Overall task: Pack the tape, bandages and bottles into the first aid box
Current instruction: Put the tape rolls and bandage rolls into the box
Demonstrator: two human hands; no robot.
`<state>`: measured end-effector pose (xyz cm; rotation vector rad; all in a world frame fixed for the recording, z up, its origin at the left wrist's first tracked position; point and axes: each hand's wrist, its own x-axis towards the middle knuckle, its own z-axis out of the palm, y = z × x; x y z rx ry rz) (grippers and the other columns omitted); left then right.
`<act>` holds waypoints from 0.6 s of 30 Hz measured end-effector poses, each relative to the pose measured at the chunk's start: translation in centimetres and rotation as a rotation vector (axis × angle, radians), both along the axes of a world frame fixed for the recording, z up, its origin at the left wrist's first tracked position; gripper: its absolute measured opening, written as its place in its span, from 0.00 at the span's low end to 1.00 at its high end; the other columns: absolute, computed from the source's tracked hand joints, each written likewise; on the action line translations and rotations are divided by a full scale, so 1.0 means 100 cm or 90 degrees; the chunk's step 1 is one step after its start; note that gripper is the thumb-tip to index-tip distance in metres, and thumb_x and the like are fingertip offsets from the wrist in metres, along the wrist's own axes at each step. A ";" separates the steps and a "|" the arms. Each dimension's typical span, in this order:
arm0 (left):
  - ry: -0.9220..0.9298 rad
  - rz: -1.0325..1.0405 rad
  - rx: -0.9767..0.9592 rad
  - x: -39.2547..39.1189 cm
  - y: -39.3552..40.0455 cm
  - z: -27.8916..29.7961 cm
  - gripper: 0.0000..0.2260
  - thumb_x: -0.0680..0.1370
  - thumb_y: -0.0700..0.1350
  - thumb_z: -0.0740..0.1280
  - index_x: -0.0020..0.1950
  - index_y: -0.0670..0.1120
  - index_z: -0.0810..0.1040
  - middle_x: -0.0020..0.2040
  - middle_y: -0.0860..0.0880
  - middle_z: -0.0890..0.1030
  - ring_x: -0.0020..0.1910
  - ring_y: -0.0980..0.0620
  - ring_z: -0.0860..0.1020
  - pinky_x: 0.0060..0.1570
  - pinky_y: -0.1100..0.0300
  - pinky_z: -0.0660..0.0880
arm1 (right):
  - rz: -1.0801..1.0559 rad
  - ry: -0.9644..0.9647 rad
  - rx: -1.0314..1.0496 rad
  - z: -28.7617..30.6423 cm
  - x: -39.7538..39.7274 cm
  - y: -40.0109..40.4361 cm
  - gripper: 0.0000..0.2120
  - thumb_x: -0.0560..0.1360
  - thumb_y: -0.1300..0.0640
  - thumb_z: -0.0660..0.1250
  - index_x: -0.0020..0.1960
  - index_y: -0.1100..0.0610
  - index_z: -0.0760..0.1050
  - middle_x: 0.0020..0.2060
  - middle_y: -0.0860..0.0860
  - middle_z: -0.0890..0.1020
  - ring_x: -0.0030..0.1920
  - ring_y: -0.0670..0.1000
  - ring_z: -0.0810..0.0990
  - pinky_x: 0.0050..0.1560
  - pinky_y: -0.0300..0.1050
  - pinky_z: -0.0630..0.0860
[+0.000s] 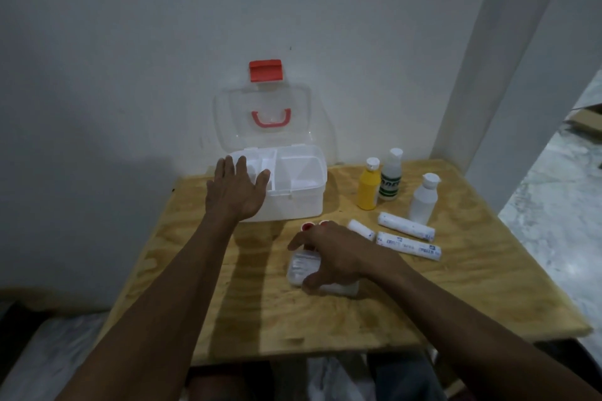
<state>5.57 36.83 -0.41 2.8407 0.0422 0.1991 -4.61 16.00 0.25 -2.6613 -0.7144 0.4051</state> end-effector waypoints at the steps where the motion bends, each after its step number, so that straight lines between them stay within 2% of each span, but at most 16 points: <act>1: -0.001 0.000 0.000 0.000 0.000 0.000 0.35 0.79 0.66 0.47 0.79 0.45 0.51 0.80 0.42 0.50 0.80 0.42 0.47 0.75 0.39 0.53 | -0.008 -0.005 0.025 0.004 -0.001 -0.001 0.33 0.65 0.43 0.77 0.68 0.46 0.72 0.60 0.49 0.79 0.57 0.51 0.77 0.54 0.48 0.77; 6: 0.014 0.004 0.000 0.000 -0.002 0.003 0.35 0.79 0.66 0.47 0.79 0.47 0.50 0.81 0.43 0.49 0.80 0.42 0.46 0.75 0.38 0.53 | -0.123 -0.089 0.193 0.052 0.007 -0.007 0.32 0.68 0.41 0.75 0.69 0.48 0.72 0.58 0.48 0.80 0.53 0.47 0.79 0.53 0.42 0.76; 9: 0.035 0.004 -0.012 0.001 -0.002 0.006 0.35 0.78 0.67 0.47 0.79 0.48 0.50 0.81 0.44 0.47 0.80 0.43 0.45 0.74 0.36 0.53 | -0.231 -0.169 0.268 0.078 0.033 -0.004 0.32 0.69 0.40 0.73 0.70 0.47 0.71 0.60 0.50 0.79 0.53 0.47 0.78 0.53 0.44 0.77; 11: 0.043 0.004 -0.023 0.003 -0.001 0.011 0.36 0.78 0.68 0.48 0.79 0.48 0.51 0.81 0.45 0.47 0.80 0.43 0.46 0.73 0.34 0.54 | -0.296 -0.192 0.310 0.088 0.059 0.002 0.30 0.71 0.42 0.73 0.70 0.49 0.71 0.63 0.52 0.78 0.56 0.50 0.78 0.56 0.47 0.77; 15: 0.036 -0.007 -0.025 0.014 0.001 0.018 0.35 0.78 0.67 0.48 0.79 0.47 0.53 0.81 0.44 0.51 0.79 0.42 0.51 0.72 0.34 0.56 | -0.376 -0.194 0.322 0.091 0.108 0.018 0.30 0.71 0.43 0.73 0.69 0.52 0.71 0.68 0.52 0.75 0.65 0.56 0.75 0.64 0.53 0.75; 18: 0.036 -0.017 -0.011 0.024 0.002 0.018 0.33 0.79 0.66 0.46 0.79 0.47 0.54 0.81 0.44 0.52 0.79 0.43 0.50 0.73 0.35 0.54 | -0.411 -0.170 0.289 0.083 0.129 0.030 0.30 0.72 0.45 0.72 0.70 0.55 0.70 0.69 0.53 0.73 0.67 0.56 0.73 0.64 0.51 0.73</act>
